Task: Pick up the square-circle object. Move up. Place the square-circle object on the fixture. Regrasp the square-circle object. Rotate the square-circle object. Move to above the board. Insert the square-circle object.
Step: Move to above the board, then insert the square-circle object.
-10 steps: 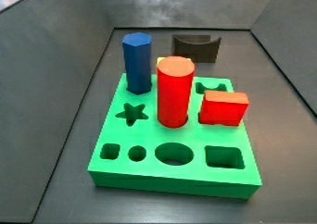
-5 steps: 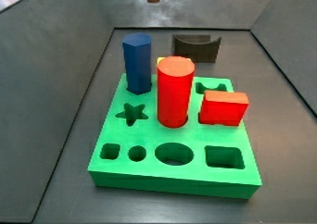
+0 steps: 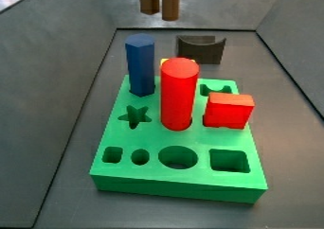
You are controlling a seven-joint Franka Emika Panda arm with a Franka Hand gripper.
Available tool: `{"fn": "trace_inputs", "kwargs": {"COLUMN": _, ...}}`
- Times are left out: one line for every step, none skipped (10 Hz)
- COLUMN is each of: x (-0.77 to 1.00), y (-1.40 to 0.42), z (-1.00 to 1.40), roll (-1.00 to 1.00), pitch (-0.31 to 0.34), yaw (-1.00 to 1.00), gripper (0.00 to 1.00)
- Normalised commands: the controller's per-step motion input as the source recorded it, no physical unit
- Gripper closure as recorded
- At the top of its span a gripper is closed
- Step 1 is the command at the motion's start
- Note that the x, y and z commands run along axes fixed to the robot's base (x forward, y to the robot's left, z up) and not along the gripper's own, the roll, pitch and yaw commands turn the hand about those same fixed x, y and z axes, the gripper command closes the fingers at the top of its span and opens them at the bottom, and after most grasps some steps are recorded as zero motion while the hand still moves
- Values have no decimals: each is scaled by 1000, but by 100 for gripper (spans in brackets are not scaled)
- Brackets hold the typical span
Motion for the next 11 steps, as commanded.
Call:
{"fn": "trace_inputs", "kwargs": {"x": 96, "y": -271, "z": 31, "roll": 47, "pitch": 86, "yaw": 1000, "gripper": 100}}
{"fn": "trace_inputs", "kwargs": {"x": 74, "y": -171, "z": 29, "roll": 54, "pitch": 94, "yaw": 1000, "gripper": 100}}
{"fn": "trace_inputs", "kwargs": {"x": 63, "y": -99, "z": 25, "roll": 65, "pitch": 109, "yaw": 1000, "gripper": 100}}
{"fn": "trace_inputs", "kwargs": {"x": 63, "y": -74, "z": 19, "roll": 75, "pitch": 125, "yaw": 1000, "gripper": 100}}
{"fn": "trace_inputs", "kwargs": {"x": 66, "y": -56, "z": 18, "roll": 87, "pitch": 145, "yaw": 1000, "gripper": 100}}
{"fn": "trace_inputs", "kwargs": {"x": 68, "y": -47, "z": 20, "roll": 104, "pitch": 170, "yaw": 1000, "gripper": 100}}
{"fn": "trace_inputs", "kwargs": {"x": 73, "y": -40, "z": 23, "roll": 138, "pitch": 215, "yaw": 972, "gripper": 100}}
{"fn": "trace_inputs", "kwargs": {"x": 82, "y": -39, "z": 22, "roll": 133, "pitch": 195, "yaw": 699, "gripper": 100}}
{"fn": "trace_inputs", "kwargs": {"x": 86, "y": -37, "z": 17, "roll": 128, "pitch": 169, "yaw": 450, "gripper": 100}}
{"fn": "trace_inputs", "kwargs": {"x": 81, "y": -32, "z": 17, "roll": 123, "pitch": 136, "yaw": 273, "gripper": 100}}
{"fn": "trace_inputs", "kwargs": {"x": -120, "y": -843, "z": -183, "roll": -91, "pitch": -57, "yaw": 0, "gripper": 100}}
